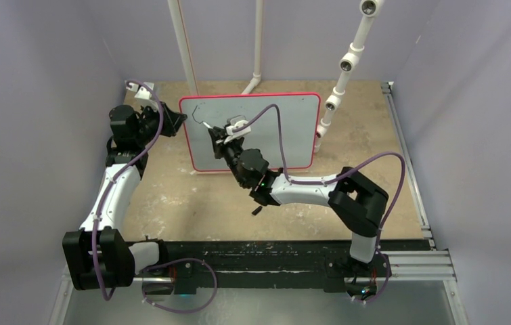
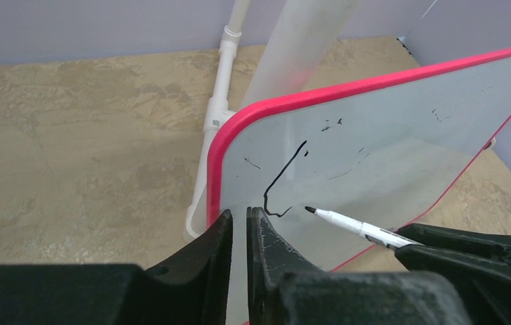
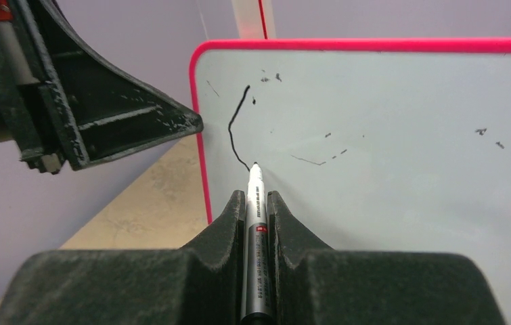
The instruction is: Write a sentence on the whiteboard
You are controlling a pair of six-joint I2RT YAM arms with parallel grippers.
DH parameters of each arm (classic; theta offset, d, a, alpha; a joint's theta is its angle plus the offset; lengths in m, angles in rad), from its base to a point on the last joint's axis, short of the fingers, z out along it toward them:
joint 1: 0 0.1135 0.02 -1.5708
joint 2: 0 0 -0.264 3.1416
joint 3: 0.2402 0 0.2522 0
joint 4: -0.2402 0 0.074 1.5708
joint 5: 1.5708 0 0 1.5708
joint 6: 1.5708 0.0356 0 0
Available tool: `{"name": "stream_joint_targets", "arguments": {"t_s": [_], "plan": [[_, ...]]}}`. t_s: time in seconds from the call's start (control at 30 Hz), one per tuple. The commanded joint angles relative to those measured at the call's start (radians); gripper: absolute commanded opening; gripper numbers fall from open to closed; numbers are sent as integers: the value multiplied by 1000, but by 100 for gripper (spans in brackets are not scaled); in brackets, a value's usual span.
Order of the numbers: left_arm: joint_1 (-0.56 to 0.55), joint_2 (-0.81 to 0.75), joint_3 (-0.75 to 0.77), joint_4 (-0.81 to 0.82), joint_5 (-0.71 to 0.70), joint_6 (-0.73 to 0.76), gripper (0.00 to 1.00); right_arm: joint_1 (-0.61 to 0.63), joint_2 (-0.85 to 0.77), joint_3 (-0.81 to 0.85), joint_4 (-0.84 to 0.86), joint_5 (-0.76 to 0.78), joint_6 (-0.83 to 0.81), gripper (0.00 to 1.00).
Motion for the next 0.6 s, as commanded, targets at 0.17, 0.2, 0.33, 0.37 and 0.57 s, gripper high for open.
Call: {"name": "stream_joint_targets", "arguments": {"t_s": [0.17,0.2,0.33,0.37,0.57], "plan": [[19,-10,-8,32,5,-27,27,-4,-66,11,88,-92,-34,0],[21,-8,-7,34,6,-29,29,-3,-59,23,82,-86,-36,0],[22,5,-10,39,17,-35,33,-4,-33,57,65,-52,-43,0],[22,5,-10,39,18,-35,33,-4,-29,59,65,-50,-44,0],[22,18,-8,40,18,-36,35,-4,-7,81,56,-56,-47,0]]}}
